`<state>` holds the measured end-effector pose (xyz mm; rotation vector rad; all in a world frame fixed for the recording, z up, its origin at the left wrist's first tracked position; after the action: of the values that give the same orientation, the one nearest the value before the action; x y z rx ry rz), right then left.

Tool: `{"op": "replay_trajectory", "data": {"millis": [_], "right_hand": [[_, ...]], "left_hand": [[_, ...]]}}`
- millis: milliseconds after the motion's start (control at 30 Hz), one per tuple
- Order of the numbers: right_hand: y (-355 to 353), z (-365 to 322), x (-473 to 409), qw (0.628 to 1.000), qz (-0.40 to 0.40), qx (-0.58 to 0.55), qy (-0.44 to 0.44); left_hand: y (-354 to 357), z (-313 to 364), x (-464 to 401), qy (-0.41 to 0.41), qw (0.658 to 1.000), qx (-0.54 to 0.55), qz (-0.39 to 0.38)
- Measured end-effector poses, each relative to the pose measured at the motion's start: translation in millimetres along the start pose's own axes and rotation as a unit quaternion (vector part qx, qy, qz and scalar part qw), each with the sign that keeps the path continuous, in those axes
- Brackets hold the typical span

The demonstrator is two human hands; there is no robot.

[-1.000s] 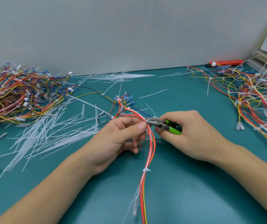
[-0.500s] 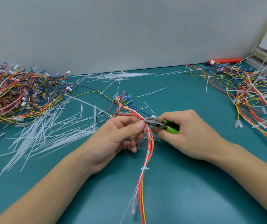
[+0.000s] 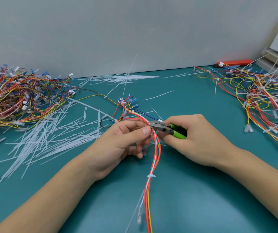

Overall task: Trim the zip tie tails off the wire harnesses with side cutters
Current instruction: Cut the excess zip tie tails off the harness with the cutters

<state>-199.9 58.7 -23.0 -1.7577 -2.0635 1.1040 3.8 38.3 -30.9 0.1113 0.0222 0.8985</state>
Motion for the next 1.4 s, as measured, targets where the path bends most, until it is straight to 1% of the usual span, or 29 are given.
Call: {"op": "replay_trajectory", "data": {"millis": [833,1100,1400], "right_hand": [[1.7,-1.9,-2.0,1.000,0.001,0.029,0.003],[2.2,-3.7,-1.3,0.999,0.015,0.043,0.014],[2.1,-4.5,-1.4,0.999,0.005,0.048,0.019]], "left_hand": [[2.0,0.9,0.8,-0.011,1.000,-0.004,0.014],[2.4,0.8,0.5,-0.013,1.000,-0.003,0.025],[2.4,0.9,0.3,-0.017,1.000,-0.006,0.020]]}}
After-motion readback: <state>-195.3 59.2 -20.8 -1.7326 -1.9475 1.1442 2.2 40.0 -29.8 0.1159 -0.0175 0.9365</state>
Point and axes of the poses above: each hand's wrist, its own x-axis away from the middle knuckle, its own y-axis out of the palm, z = x × y, the point moved 3 cm from there along -x, towards the middle knuckle, and after that the axes turned 1 degree about -x, right-handed, at the moved point
